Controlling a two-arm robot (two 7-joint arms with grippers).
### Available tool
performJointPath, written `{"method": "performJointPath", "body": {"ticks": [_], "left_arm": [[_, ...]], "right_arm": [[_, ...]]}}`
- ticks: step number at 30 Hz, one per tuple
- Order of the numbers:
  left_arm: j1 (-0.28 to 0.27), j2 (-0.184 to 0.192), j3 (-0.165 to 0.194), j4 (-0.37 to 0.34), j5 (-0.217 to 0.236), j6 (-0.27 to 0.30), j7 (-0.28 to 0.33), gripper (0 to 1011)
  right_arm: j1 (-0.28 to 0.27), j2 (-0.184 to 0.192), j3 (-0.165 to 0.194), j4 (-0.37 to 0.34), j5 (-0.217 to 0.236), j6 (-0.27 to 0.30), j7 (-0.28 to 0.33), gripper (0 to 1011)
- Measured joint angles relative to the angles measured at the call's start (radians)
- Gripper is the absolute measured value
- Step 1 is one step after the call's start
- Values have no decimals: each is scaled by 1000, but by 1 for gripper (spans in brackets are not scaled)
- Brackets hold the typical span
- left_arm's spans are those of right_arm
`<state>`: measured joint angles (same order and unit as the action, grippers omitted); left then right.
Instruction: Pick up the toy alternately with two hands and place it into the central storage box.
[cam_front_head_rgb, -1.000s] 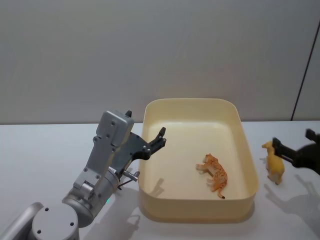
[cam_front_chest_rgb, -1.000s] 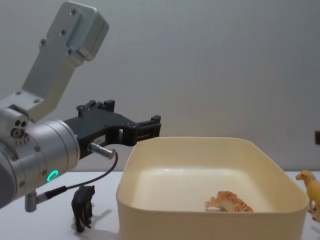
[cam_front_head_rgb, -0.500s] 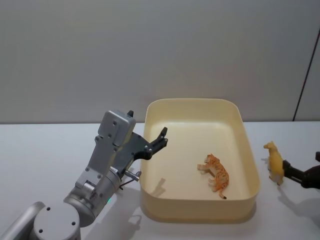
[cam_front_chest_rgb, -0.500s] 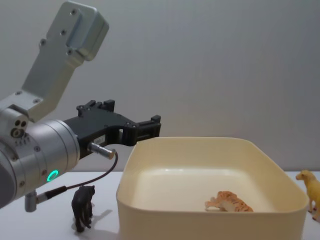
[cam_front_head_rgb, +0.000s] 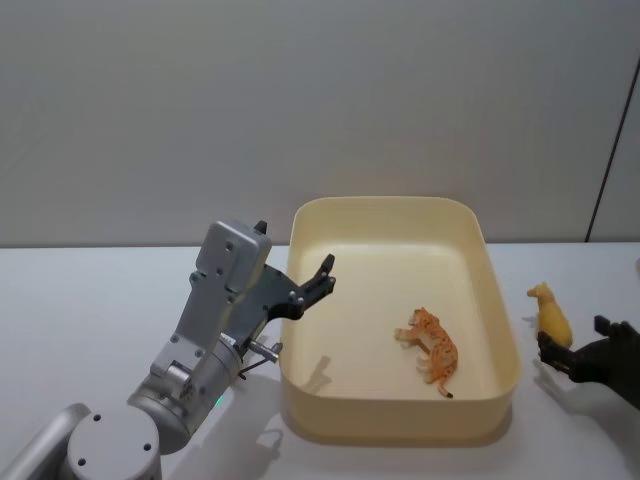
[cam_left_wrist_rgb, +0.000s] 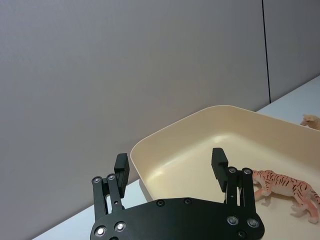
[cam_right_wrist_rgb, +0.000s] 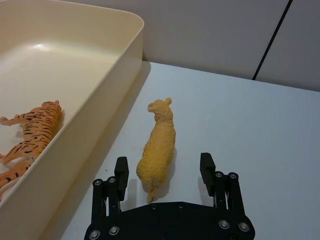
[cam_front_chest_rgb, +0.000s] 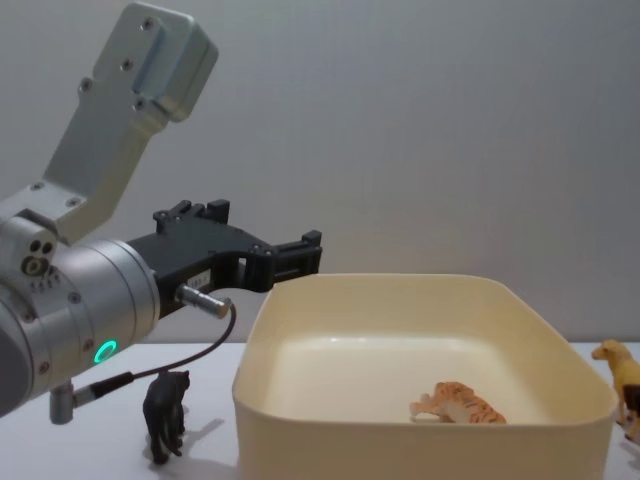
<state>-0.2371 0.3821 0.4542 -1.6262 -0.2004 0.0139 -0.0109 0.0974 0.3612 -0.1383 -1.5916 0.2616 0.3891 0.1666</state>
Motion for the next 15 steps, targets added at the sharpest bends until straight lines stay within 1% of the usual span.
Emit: {"method": "performJointPath", "body": {"ticks": [1,2,4,5,6,8,9,10,11,13,15], "left_arm": [[0,0,0,0,0,0,0,1001],[0,0,0,0,0,0,0,1001],[0,0,0,0,0,0,0,1001],[0,0,0,0,0,0,0,1001],[0,0,0,0,0,0,0,1001],[0,0,0,0,0,0,0,1001],[0,0,0,0,0,0,0,1001],[0,0,0,0,0,0,0,1001],[0,0,0,0,0,0,0,1001],[0,0,0,0,0,0,0,1001],[0,0,0,0,0,0,0,1001]], "right_arm": [[6,-4,-3,9,-4,0,1,901],[15,-10,-8,22,-12,-1,2,853],[26,-17,-14,39,-21,-2,3,794],[29,-19,-16,44,-25,-3,3,794],[32,-21,-17,49,-27,-3,4,740],[37,-25,-20,57,-32,-4,5,702],[42,-28,-23,65,-36,-4,5,641],[44,-30,-24,68,-38,-4,6,620],[49,-33,-26,75,-42,-5,6,559],[53,-36,-28,80,-45,-5,7,530],[57,-39,-30,87,-49,-6,7,459]]}}
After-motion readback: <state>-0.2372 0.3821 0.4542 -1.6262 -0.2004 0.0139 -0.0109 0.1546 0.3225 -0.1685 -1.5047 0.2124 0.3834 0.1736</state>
